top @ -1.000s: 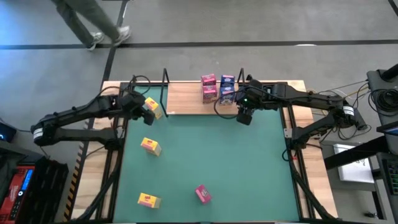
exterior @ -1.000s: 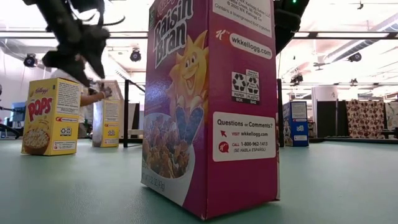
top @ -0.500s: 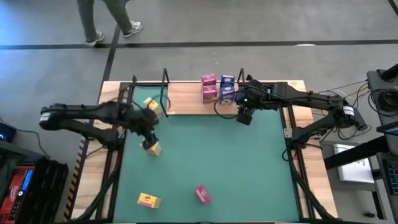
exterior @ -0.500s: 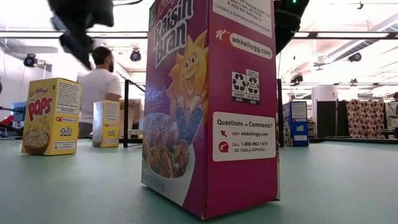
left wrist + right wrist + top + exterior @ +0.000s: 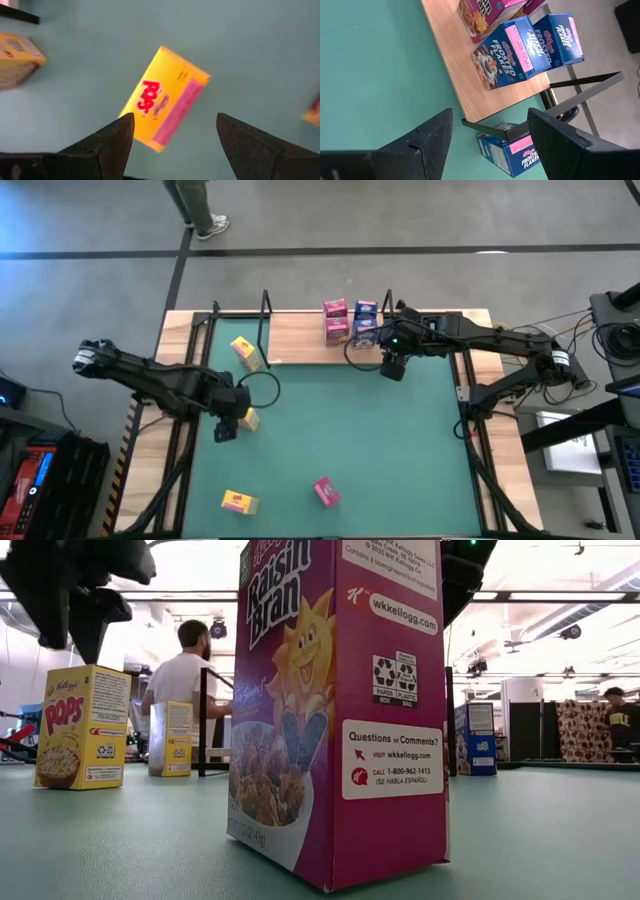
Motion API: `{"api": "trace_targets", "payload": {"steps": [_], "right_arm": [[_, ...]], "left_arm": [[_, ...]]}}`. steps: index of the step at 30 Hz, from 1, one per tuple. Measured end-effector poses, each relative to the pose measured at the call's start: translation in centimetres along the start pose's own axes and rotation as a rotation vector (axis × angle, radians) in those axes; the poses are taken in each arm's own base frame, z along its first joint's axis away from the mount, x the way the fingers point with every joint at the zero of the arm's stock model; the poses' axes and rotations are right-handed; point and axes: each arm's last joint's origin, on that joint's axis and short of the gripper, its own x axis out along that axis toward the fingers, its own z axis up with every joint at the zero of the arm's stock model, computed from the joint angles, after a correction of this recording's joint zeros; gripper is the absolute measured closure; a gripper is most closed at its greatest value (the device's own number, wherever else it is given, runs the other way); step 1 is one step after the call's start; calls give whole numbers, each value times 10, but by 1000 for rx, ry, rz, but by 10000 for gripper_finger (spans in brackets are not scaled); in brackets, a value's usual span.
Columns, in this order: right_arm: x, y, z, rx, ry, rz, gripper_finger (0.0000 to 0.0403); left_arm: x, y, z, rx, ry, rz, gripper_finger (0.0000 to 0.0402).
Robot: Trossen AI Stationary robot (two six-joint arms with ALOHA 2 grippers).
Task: Stack cereal on shelf
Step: Put the middle yellow cereal box on the shelf
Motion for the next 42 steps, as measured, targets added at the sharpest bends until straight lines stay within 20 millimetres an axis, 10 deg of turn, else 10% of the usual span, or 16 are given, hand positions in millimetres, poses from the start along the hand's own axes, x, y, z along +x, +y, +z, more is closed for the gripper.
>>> {"api": "trace_targets", "payload": {"steps": [19, 28, 42], "right_arm": [[0, 0, 0, 0, 0, 0, 158], [0, 0, 0, 0, 0, 0, 158], [0, 0, 0, 0, -1, 0, 158]], "left_arm": [[40, -12, 22, 279, 157, 146, 139], [58, -19, 31, 312, 195, 136, 221], [26, -17, 62, 290, -5, 129, 279]]}}
